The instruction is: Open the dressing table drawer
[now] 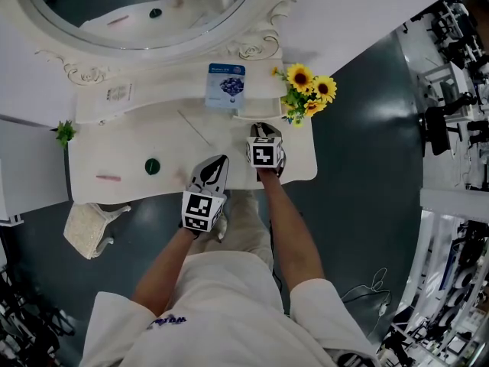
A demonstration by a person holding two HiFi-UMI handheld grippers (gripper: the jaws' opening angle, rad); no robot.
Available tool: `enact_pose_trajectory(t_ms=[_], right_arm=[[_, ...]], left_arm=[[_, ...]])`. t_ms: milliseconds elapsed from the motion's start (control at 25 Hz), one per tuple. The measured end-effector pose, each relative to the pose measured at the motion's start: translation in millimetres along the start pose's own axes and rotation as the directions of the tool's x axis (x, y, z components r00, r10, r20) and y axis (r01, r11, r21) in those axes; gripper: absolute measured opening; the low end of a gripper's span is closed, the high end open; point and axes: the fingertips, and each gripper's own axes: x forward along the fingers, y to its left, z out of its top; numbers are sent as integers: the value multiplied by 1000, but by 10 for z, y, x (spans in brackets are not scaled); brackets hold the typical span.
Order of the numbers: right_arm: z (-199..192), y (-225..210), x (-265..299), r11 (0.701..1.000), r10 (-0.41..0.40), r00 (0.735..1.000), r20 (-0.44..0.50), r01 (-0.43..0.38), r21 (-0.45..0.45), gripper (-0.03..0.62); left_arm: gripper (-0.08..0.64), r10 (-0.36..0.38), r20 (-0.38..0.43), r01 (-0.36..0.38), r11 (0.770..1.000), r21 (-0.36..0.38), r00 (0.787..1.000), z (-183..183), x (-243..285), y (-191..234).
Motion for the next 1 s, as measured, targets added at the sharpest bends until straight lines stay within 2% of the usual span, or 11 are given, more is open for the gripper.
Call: enact_pose_trajectory(t_ms=[1000], right_arm=[[-99,35,-85,1000,2,1000,-14,-2,2,100]], left_arm=[[9,-11,-11,11,1000,-7,1000,-41,48,-78]])
